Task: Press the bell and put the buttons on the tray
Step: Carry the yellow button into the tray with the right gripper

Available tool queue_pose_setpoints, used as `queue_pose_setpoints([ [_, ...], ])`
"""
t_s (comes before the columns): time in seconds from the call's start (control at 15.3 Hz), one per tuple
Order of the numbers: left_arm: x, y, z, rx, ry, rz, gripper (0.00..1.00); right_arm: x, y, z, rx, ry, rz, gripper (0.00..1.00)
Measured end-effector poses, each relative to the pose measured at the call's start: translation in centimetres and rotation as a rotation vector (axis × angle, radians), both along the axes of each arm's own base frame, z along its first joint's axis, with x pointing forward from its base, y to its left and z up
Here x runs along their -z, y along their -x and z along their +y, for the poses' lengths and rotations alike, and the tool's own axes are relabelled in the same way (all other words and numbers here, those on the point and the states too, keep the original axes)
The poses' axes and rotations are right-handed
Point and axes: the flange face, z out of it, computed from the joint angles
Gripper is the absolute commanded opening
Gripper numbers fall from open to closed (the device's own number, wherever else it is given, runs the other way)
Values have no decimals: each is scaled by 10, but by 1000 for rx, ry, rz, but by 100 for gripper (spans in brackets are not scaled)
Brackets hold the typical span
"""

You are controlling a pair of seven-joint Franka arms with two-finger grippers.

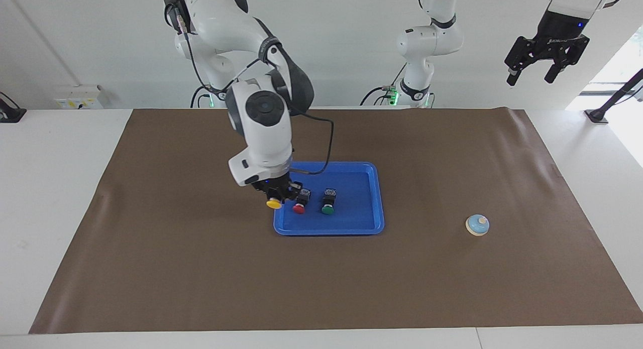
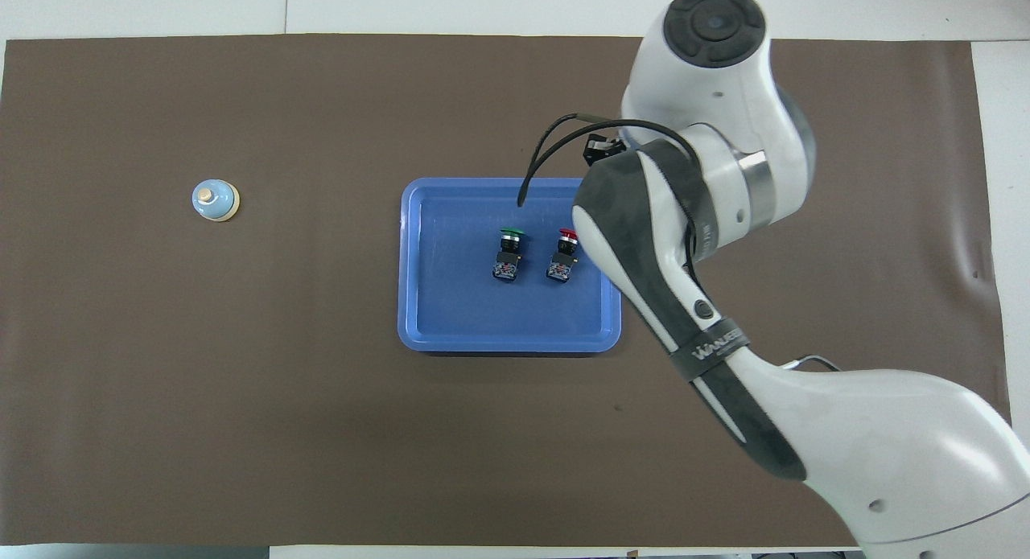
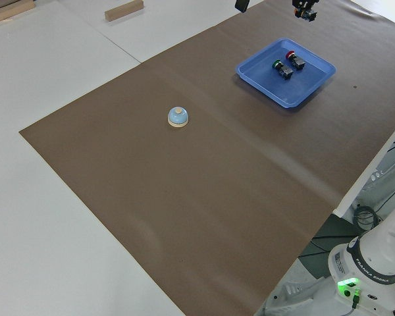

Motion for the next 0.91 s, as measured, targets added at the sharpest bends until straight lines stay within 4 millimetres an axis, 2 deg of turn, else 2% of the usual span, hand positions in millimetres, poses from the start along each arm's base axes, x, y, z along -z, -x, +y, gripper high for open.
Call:
queue_pose_setpoints([
  [0.2,0,0,0,0,0,0,100,22,25,78,15,-15,-15,0],
  [0.33,0,0,0,0,0,0,100,36,39,110,4,-41,-10,0],
  [0.59,0,0,0,0,0,0,100,58,57,142,-20,-53,-3,0],
  [0.91,0,0,0,0,0,0,100,98,72,163,-50,-47,6,0],
])
